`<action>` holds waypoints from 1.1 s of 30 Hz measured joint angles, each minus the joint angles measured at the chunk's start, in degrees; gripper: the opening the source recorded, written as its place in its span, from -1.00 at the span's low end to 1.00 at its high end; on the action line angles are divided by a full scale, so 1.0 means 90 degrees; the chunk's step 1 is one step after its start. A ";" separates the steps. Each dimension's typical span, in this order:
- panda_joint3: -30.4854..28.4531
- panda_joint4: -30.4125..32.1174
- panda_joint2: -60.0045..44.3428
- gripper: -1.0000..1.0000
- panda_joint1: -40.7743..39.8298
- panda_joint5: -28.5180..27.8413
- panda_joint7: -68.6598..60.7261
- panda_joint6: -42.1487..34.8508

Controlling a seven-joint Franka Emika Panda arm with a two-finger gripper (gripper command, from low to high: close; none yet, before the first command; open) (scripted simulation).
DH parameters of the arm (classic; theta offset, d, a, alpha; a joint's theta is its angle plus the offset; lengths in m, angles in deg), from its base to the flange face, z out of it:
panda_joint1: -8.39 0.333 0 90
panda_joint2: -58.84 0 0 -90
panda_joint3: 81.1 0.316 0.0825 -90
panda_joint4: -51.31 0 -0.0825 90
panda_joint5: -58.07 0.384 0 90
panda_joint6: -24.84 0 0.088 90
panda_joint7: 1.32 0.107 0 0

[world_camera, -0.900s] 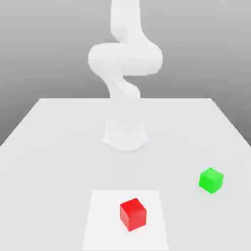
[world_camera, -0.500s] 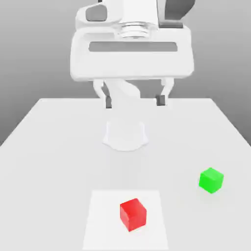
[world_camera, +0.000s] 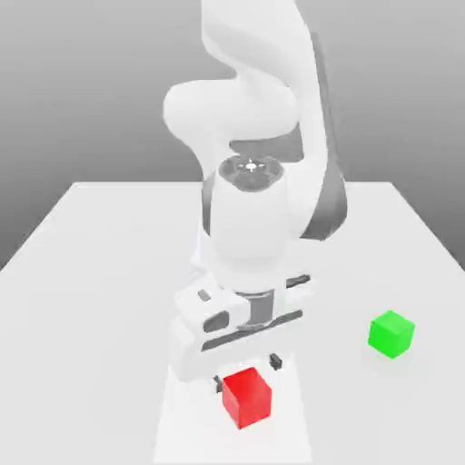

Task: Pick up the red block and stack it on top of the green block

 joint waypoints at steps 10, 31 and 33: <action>-0.0005 0.0040 0.0256 -1.00 -0.0014 -0.0093 0.0068 -0.0221; 0.1209 0.0777 0.2245 -1.00 0.2308 0.0035 0.4687 -0.1455; 0.1409 0.0848 0.2369 -1.00 0.2470 0.0051 0.5242 -0.1503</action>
